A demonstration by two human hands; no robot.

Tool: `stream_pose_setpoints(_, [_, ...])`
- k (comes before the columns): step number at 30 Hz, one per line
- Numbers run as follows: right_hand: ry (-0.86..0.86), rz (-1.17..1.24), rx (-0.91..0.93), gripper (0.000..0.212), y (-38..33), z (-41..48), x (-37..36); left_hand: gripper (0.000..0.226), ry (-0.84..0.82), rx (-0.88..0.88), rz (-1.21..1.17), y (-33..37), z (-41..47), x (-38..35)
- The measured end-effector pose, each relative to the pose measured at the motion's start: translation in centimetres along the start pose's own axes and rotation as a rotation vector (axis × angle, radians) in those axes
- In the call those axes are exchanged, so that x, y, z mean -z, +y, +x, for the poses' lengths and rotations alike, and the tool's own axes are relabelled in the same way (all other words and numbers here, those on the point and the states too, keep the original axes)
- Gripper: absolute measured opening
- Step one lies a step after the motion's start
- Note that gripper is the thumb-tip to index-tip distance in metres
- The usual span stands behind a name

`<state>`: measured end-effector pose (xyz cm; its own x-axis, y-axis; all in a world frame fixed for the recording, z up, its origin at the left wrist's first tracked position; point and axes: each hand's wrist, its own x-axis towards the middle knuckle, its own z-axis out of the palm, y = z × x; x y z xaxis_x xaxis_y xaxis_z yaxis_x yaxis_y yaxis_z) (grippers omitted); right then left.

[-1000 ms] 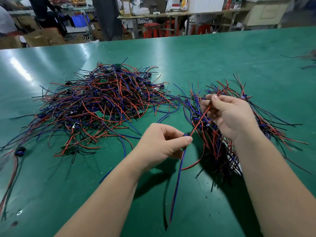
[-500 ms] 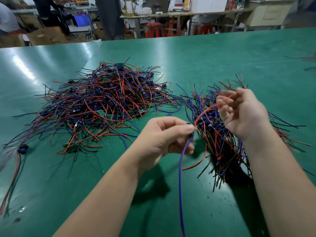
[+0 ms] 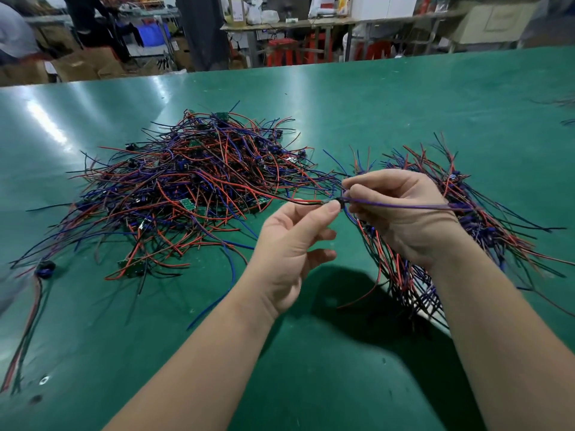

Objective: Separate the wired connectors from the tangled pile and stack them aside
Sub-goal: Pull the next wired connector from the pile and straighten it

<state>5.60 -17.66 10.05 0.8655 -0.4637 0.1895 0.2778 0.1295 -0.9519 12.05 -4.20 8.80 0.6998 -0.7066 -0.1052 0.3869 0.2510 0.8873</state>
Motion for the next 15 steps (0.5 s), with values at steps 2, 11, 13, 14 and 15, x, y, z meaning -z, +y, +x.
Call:
stream_pose_setpoints(2, [-0.044, 0.039, -0.032, 0.014, 0.18, -0.01, 0.16, 0.018, 0.005, -0.023, -0.009, -0.39, -0.08, -0.28])
stream_pose_setpoints(11, [0.022, 0.08, -0.053, 0.011, 0.46, -0.04, -0.36, 0.031, 0.061, -0.053, -0.017, -0.43, 0.15, -0.18])
stream_pose_setpoints(13, [0.054, 0.131, -0.06, 0.012, 0.41, 0.1, -0.38, 0.023, 0.009, -0.076, -0.025, -0.64, 0.08, -0.13])
stream_pose_setpoints(14, [0.059, 0.172, -0.082, 0.013, 0.38, 0.17, -0.26, 0.019, -0.025, -0.083, -0.026, -0.68, 0.01, -0.07])
stream_pose_setpoints(15, [0.059, 0.208, -0.107, 0.014, 0.36, 0.22, -0.11, 0.016, -0.057, -0.088, -0.022, -0.65, -0.01, 0.04])
